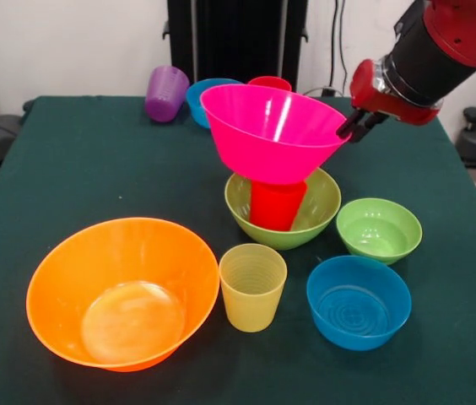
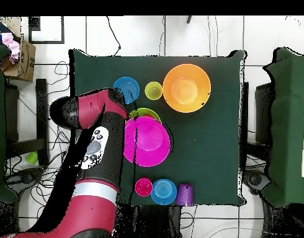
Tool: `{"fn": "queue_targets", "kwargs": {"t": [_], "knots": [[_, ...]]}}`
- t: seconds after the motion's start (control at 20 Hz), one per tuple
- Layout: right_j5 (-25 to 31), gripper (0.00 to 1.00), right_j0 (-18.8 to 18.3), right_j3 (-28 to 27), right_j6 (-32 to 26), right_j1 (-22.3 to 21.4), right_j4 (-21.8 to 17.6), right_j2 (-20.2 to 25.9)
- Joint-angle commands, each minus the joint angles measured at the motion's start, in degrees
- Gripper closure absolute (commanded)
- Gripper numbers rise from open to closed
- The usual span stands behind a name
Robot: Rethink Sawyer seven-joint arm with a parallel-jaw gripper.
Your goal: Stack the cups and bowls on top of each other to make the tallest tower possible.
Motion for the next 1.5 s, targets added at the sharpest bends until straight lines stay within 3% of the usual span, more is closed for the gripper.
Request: {"fn": "queue_targets", "kwargs": {"t": [0.05,0.4,0.75,1.2,1.5], "knots": [[3.7,1.00,-2.1,-4.1,4.1,1.5,2.2,6.3],[5.1,1.00,-3.2,0.4,1.0,-3.8,3.9,7.0],[10.5,1.00,-4.5,5.2,-1.7,-10.8,6.1,7.8],[15.4,1.00,-4.3,-0.4,-0.4,-9.2,5.3,8.3],[12.1,1.00,-3.5,-0.6,0.9,-6.8,3.1,7.3]]}}
